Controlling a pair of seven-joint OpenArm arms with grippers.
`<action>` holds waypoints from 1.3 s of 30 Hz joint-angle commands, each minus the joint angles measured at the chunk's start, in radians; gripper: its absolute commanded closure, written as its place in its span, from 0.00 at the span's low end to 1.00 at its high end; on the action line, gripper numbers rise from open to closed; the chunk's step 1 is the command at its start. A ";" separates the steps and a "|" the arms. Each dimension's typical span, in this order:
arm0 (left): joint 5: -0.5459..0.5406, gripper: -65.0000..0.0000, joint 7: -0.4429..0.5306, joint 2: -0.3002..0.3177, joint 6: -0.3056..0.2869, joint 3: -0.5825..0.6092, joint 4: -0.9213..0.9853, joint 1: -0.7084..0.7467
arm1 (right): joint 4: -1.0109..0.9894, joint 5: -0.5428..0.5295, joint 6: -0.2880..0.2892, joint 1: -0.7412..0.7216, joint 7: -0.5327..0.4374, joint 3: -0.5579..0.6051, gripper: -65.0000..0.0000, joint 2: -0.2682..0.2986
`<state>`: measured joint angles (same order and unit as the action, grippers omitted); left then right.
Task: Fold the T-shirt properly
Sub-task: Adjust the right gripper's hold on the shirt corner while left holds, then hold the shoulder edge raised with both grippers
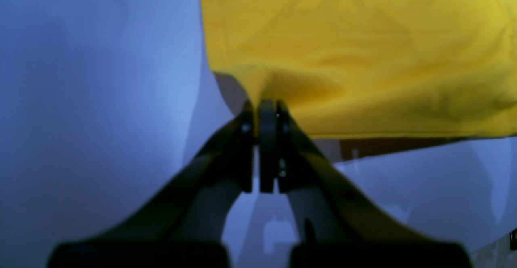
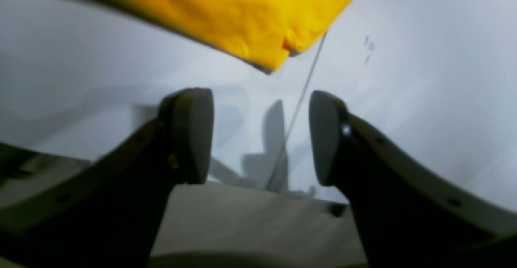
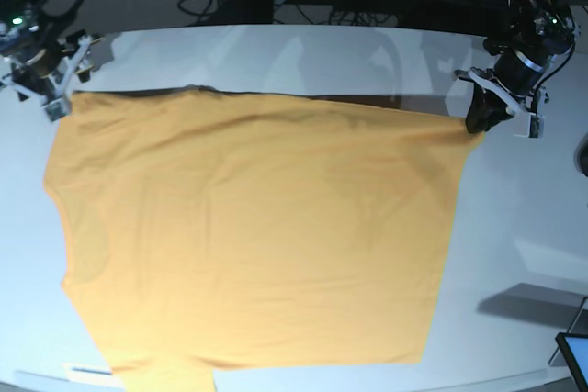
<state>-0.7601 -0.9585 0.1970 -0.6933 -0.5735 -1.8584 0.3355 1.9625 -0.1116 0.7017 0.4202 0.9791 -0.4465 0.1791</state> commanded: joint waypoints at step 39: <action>0.293 1.00 0.206 -0.012 -0.005 0.220 -0.036 0.029 | -0.142 -0.069 -0.319 0.062 -0.780 -0.004 0.50 -0.186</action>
<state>-0.4519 -0.7769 0.1745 -0.6937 -0.3504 -1.8782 0.3683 1.8015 -0.1780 0.3820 0.4820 0.2394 -0.4435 -0.0162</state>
